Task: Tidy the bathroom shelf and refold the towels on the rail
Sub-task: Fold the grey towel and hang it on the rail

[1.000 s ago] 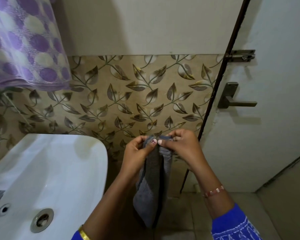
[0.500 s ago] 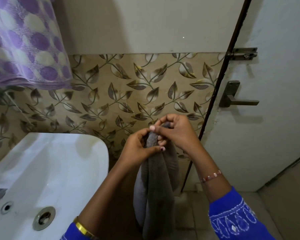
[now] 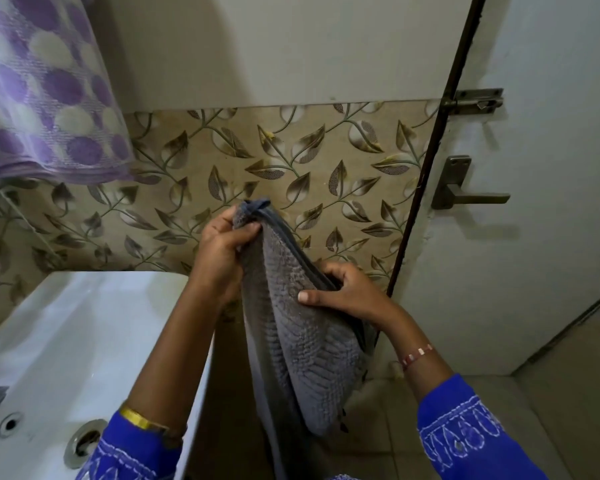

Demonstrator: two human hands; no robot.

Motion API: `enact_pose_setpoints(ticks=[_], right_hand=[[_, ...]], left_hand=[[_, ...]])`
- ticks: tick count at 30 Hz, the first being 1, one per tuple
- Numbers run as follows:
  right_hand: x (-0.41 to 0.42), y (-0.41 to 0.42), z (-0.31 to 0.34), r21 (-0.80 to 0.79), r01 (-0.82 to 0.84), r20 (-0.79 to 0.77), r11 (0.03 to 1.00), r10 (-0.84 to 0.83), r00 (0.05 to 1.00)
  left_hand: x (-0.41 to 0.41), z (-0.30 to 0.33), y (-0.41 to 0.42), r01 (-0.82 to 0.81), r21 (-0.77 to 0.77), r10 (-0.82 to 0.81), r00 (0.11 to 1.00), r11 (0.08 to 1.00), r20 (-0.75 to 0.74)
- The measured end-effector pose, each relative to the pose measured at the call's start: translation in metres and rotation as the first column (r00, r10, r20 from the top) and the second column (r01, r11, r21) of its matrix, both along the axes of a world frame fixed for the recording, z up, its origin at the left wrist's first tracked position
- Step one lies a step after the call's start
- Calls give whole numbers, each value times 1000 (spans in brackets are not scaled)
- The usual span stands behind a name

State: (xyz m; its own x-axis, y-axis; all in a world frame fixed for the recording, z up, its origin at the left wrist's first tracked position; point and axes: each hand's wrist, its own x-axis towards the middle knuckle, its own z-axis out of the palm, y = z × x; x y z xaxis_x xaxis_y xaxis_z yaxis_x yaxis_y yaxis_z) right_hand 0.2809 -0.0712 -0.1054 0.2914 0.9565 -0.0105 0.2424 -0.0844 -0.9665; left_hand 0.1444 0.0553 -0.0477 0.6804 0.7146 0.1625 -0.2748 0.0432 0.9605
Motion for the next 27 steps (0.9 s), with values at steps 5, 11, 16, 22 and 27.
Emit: enact_pose_setpoints(ticks=[5,11,16,22,27], right_hand=[[7,1,-2,-44,35,144,998,-28,989],[29,-8,-17,-355,139,379,925,7,925],[49,-16,-28,9,462,816,887,-274,510],[67,-25,-45,19,530,-396,848,-480,783],[64,-26,-77,-374,356,-553,856,-514,655]], left_hand=[[6,12,13,-117,40,115,992,992,53],[-2,10,39,-338,29,335,939,941,77],[-10,-4,36,-342,35,340,939,939,50],[4,-8,22,-194,59,195,981,979,-7],[14,-11,18,-119,25,119,993,993,-10]])
